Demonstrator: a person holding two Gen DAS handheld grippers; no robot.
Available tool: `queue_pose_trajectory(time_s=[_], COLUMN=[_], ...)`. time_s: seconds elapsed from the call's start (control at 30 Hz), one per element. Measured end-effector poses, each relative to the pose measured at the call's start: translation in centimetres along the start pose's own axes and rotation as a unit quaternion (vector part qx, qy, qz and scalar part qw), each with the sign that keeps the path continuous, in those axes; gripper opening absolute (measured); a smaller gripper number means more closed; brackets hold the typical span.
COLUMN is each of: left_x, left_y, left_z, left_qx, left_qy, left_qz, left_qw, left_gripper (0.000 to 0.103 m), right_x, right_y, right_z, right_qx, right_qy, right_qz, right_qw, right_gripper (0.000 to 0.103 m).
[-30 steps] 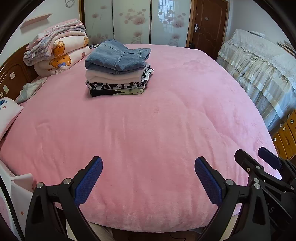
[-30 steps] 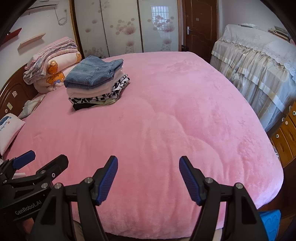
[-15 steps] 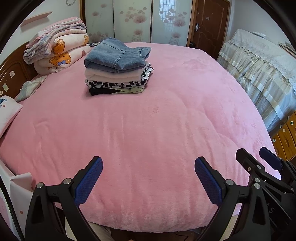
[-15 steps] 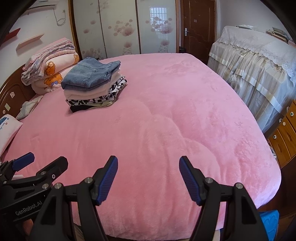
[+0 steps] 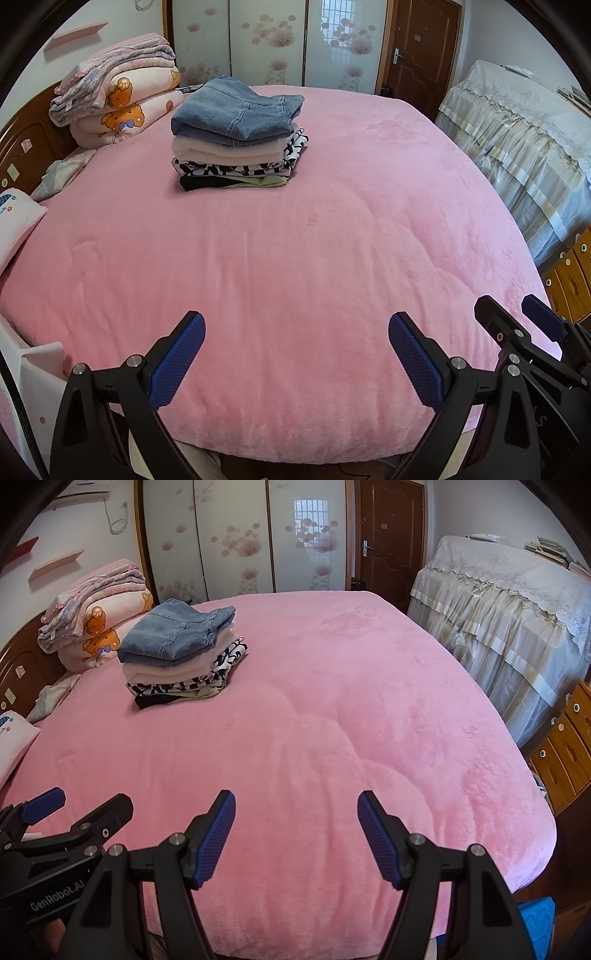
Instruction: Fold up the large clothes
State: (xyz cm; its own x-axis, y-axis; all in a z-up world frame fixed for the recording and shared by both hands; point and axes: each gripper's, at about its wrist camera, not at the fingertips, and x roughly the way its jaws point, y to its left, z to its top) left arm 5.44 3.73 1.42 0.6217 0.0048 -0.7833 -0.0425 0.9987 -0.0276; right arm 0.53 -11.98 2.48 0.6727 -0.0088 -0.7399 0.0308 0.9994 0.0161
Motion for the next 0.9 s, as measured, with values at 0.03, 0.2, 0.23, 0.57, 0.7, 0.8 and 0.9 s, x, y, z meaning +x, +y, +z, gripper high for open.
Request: queue_pose_trajectory(time_s=[0.03, 0.2, 0.23, 0.57, 0.7, 0.8, 0.9], left_x=[0.04, 0.20, 0.21, 0.14, 0.04, 0.02, -0.02], left_y=[0.02, -0.06, -0.06, -0.12, -0.12, -0.04, -0.05], left_z=[0.02, -0.06, -0.08, -0.31, -0.53, -0.70, -0.74], left_qx=[0.000, -0.004, -0.004, -0.006, -0.007, -0.010, -0.010], left_qy=[0.001, 0.005, 0.006, 0.007, 0.007, 0.009, 0.010], left_qz=[0.000, 0.002, 0.003, 0.004, 0.008, 0.008, 0.009], left_qw=[1.0000, 1.0000, 1.0000, 0.9999, 0.9999, 0.9999, 0.9999], left_gripper=[0.099, 0.099, 0.099, 0.099, 0.099, 0.099, 0.099], right_x=[0.00, 0.01, 0.04, 0.01, 0.01, 0.02, 0.02], right_y=[0.00, 0.01, 0.01, -0.11, -0.14, -0.13, -0.09], right_z=[0.01, -0.05, -0.09, -0.14, -0.17, -0.17, -0.18], right_qx=[0.000, -0.001, -0.001, -0.001, -0.001, -0.002, -0.002], right_qy=[0.000, 0.001, 0.001, 0.001, 0.002, 0.002, 0.001], right_qz=[0.000, -0.002, -0.002, -0.003, -0.003, -0.004, -0.004], right_qw=[1.000, 1.000, 1.000, 1.000, 1.000, 1.000, 1.000], right_gripper=[0.069, 0.069, 0.069, 0.069, 0.069, 0.069, 0.069])
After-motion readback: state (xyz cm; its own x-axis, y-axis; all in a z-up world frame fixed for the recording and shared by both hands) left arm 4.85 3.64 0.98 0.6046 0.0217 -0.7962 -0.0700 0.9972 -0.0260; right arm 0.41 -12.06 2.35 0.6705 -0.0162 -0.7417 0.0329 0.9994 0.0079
